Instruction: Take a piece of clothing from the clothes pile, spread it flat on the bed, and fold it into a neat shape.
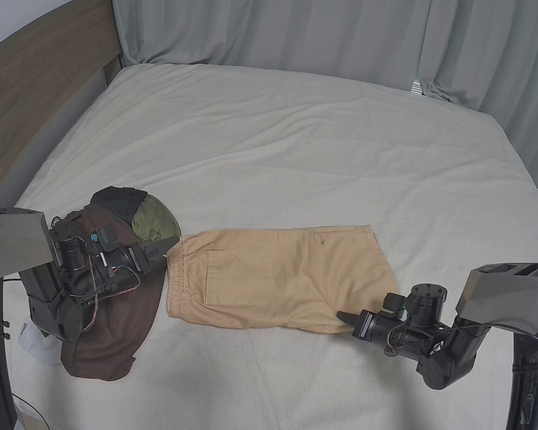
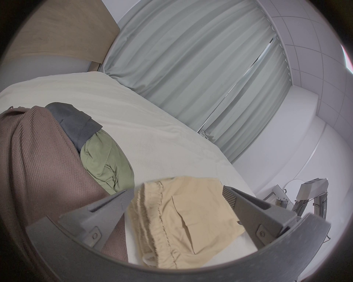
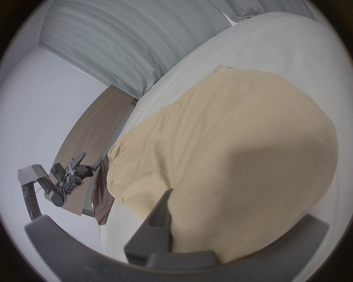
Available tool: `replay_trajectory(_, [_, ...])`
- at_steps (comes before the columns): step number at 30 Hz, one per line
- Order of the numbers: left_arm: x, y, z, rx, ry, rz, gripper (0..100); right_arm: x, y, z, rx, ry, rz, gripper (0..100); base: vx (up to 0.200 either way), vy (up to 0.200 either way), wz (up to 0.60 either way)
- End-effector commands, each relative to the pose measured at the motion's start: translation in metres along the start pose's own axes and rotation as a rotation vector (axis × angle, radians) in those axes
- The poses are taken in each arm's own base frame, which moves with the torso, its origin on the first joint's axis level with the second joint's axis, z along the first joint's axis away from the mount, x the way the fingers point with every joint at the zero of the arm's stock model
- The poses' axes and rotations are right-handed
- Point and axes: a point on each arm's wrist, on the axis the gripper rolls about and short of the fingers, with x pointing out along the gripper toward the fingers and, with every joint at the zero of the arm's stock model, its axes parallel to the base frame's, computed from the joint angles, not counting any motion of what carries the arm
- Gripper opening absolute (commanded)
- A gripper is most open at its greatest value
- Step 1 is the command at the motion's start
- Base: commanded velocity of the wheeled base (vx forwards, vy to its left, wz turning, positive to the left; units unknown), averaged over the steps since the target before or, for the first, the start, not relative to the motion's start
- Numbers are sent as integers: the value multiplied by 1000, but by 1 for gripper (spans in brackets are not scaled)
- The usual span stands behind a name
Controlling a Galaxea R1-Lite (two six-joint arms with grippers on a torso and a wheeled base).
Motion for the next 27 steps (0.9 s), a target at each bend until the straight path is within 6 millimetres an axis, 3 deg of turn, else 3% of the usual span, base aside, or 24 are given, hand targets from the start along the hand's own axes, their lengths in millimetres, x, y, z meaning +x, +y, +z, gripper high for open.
replay_trajectory(1, [0,0,0,0,-2,1,100,-45,18,4,-46,4,-14,0,0,0,0])
replay_trajectory(4, [0,0,0,0,-1,-1,100,-53,17,0,-49,19,-29,0,0,0,0])
replay_trajectory(5, [0,0,1,-1,-2,-1,100,-68,14,-8,-51,48,-58,0,0,0,0])
replay_trajectory(10, [-1,-1,0,1,5,-8,100,-83,7,-19,-53,76,-95,0,0,0,0])
replay_trajectory(22, [-2,-4,-7,4,47,-50,100,-83,-7,-41,-51,86,-101,0,0,0,0])
replay_trajectory(23, [-1,-5,-7,4,52,-60,100,-83,-7,-42,-51,89,-103,100,0,0,0])
replay_trajectory(27, [-2,-6,-7,6,59,-80,100,-85,-9,-42,-41,90,-111,100,0,0,0])
